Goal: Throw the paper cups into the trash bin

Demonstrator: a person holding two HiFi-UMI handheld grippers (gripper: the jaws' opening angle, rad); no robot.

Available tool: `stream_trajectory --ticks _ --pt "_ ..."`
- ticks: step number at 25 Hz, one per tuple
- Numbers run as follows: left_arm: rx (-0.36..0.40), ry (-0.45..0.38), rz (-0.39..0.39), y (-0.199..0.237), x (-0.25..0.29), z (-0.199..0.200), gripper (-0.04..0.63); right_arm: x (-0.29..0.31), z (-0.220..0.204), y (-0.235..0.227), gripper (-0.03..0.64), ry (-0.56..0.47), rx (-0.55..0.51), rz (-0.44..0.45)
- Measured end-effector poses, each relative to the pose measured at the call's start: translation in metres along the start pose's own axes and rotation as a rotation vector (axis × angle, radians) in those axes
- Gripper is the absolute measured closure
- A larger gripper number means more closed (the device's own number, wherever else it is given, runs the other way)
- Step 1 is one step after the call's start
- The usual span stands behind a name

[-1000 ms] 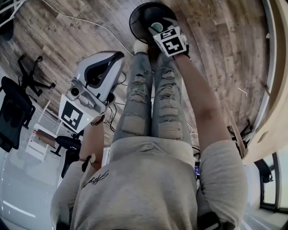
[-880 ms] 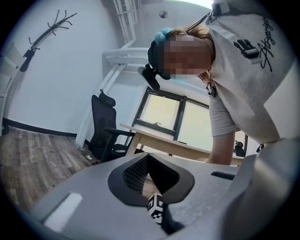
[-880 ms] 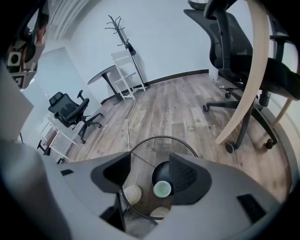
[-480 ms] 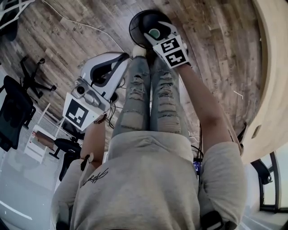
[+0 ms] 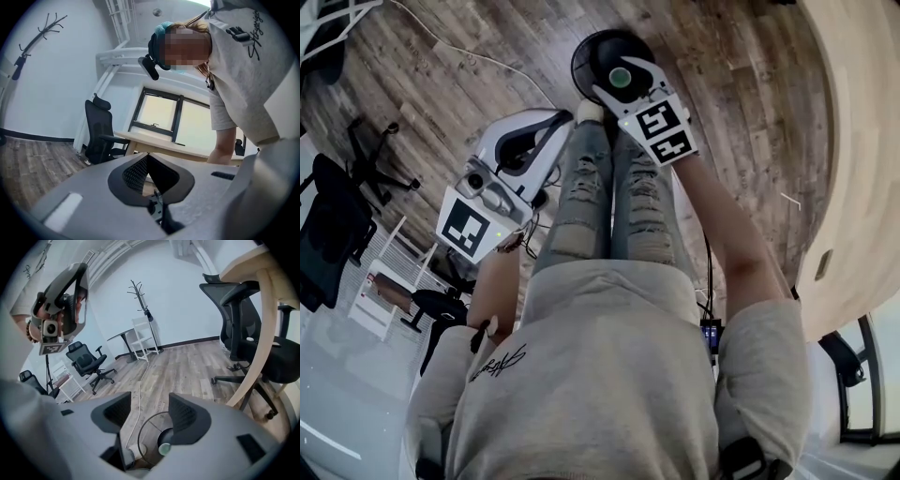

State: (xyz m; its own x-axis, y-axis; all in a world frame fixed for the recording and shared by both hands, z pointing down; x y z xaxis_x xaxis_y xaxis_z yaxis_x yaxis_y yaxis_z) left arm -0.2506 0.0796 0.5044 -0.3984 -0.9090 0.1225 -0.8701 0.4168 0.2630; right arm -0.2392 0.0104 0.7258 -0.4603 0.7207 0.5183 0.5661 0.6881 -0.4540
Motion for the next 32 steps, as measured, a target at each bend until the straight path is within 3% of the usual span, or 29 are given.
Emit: stream_trajectory --ticks 14,32 --pt "0.011 -0.014 -0.011 -0.012 -0.004 0.036 0.595 -0.062 0.079 0.042 0.376 -0.186 -0.071 -0.008" --pt "0.050 -0.044 -0.020 -0.029 -0.008 0.092 0.595 -0.140 0.164 0.080 0.453 -0.319 -0.162 -0.061"
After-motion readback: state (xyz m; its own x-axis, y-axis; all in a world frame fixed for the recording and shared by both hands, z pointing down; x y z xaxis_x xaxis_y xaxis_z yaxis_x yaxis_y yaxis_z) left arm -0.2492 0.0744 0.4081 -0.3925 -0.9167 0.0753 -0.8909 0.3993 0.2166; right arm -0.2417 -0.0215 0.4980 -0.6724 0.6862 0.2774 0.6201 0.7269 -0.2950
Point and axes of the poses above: the fingertips, and each gripper's own axes: x forward along the fingers, y to its left, z out of its top, the point moved 3 cm from there along -x, backward along the fingers, and after that the axes turned 15 degrees about z, right-handed, at the moved point
